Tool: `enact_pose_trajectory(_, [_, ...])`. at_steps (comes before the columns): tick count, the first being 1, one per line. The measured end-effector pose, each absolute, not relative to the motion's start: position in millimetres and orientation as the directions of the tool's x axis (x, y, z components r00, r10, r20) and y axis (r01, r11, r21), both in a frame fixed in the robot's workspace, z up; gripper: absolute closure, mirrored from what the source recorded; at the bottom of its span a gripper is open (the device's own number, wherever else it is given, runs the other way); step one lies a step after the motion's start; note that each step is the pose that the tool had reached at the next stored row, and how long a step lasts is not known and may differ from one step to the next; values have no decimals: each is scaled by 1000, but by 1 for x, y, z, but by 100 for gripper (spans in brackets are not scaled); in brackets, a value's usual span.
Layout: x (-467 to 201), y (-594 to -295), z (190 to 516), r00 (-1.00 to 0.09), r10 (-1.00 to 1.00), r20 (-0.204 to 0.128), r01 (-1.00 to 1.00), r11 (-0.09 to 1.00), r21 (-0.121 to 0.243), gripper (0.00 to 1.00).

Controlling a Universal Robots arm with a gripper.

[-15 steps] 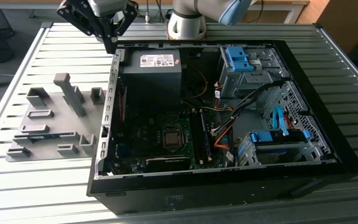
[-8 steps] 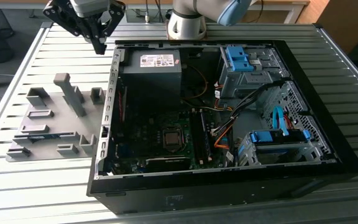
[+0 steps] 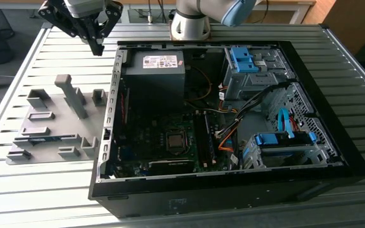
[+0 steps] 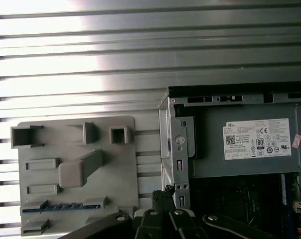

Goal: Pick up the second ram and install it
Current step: 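Reach for the second ram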

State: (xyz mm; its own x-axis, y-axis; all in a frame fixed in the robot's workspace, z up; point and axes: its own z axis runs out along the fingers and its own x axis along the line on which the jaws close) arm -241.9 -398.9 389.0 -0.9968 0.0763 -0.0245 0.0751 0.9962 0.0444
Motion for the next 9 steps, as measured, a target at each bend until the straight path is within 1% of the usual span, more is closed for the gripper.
enact_pose_trajectory(9, [-252, -399, 389, -997, 76, -24, 75, 996, 44, 89])
